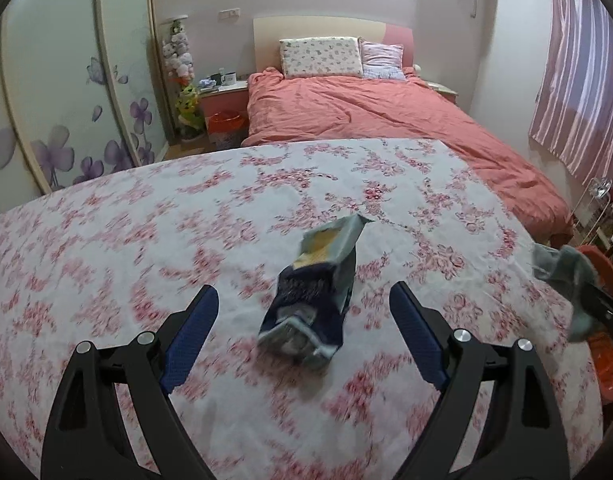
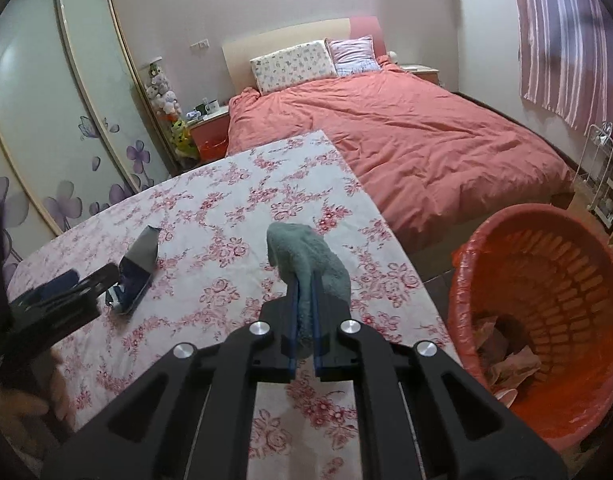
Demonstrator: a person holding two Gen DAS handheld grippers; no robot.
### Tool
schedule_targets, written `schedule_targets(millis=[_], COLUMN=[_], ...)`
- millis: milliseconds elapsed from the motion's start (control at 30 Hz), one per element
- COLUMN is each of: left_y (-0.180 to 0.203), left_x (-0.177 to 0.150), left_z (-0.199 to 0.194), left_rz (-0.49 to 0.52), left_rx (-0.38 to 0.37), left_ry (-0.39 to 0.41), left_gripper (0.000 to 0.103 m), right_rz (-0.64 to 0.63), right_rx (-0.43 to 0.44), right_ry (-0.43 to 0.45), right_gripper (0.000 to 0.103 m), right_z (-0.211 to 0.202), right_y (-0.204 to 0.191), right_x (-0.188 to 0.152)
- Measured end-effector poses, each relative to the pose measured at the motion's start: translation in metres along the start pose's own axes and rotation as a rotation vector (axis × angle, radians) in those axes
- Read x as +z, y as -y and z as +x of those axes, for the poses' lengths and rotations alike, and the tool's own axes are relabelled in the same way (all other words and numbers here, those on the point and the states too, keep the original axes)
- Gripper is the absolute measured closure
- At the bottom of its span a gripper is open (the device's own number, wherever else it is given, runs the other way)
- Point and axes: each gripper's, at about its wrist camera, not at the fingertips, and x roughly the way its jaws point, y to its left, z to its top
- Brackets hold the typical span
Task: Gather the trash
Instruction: 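Grasp the blue-and-yellow snack bag with the left gripper while the right holds the sock, then carry the snack bag and sock over the orange basket and open both grippers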
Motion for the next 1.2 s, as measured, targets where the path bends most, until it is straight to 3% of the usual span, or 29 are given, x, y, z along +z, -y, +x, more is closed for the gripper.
schedule_targets(millis=[100,300,400,467,633,967,1200], left_y=[0.003,0.003,0.001,-0.001,-0.002,0.008,0.034], left_x=[0.002,0.003,0.001,-0.001,-0.004,0.0,0.003], left_z=[0.012,0.031,0.039,0.043,0.038,0.01,-0.021], left_rz=[-0.003,0.001,-0.011,-0.032,-0.043,-0.037,-0.011], left_rx=[0.014,0.014,0.0,-0.007,-0.014,-0.022,-0.076], left_ry=[-0.018,-0.088,-0.122,-0.139,-0.122,-0.068,-0.024], left_gripper=[0.018,0.035,0.047,0.061,0.066,0.066,0.066], right_rz=[-0.002,0.002,0.004,0.001,0.001,-0.02,-0.019], right_rx=[-0.002,0.009,0.01,0.01,0.009,-0.008,-0.025], right_ry=[0.004,0.001,-0.006,-0.008,-0.011,0.035,0.071], right_gripper=[0.096,0.096,0.096,0.096,0.096,0.096,0.096], right_z=[-0.002,-0.004,-0.005,-0.003,-0.004,-0.024,-0.046], right_y=[0.004,0.01,0.013,0.013,0.014,0.014,0.02], right_x=[-0.002,-0.004,-0.007,-0.008,-0.009,-0.01,-0.011])
